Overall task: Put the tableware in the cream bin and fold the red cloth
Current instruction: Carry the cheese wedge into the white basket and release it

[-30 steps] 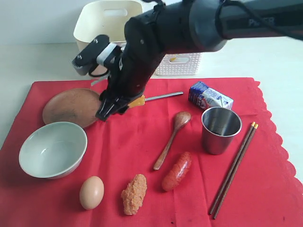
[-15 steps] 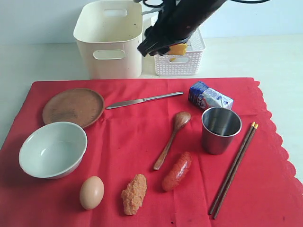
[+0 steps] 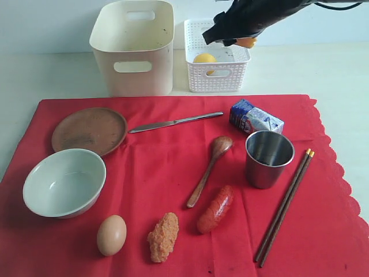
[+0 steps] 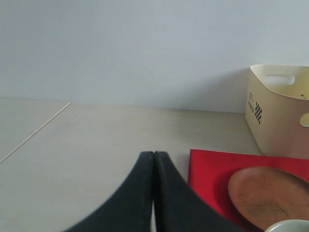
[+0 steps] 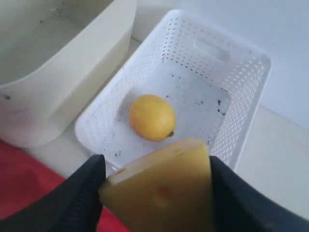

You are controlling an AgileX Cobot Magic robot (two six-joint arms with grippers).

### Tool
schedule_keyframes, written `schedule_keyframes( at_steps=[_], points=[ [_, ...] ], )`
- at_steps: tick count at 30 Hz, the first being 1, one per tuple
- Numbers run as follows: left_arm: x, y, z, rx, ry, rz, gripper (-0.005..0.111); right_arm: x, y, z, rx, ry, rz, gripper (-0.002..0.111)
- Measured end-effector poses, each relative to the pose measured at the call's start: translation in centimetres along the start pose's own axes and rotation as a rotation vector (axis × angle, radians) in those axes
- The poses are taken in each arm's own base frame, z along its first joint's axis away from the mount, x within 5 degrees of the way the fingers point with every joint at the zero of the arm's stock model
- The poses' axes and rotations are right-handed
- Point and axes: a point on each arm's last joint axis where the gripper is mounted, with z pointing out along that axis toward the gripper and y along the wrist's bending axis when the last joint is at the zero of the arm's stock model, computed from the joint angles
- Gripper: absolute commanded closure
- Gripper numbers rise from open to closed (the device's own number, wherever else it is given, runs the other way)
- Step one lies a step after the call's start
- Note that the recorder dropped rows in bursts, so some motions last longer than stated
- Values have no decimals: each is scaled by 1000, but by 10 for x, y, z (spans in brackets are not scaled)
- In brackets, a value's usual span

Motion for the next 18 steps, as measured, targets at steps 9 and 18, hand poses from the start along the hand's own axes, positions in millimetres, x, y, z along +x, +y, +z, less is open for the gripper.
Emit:
schedule_keyframes(
  at_steps=[9,18],
  points=[
    [0,0,0,0,0,0,106,-3,-6,39,26,-84,27,108],
    [0,0,0,0,0,0,106,0,-6,86,30,-139,167,105]
  ],
)
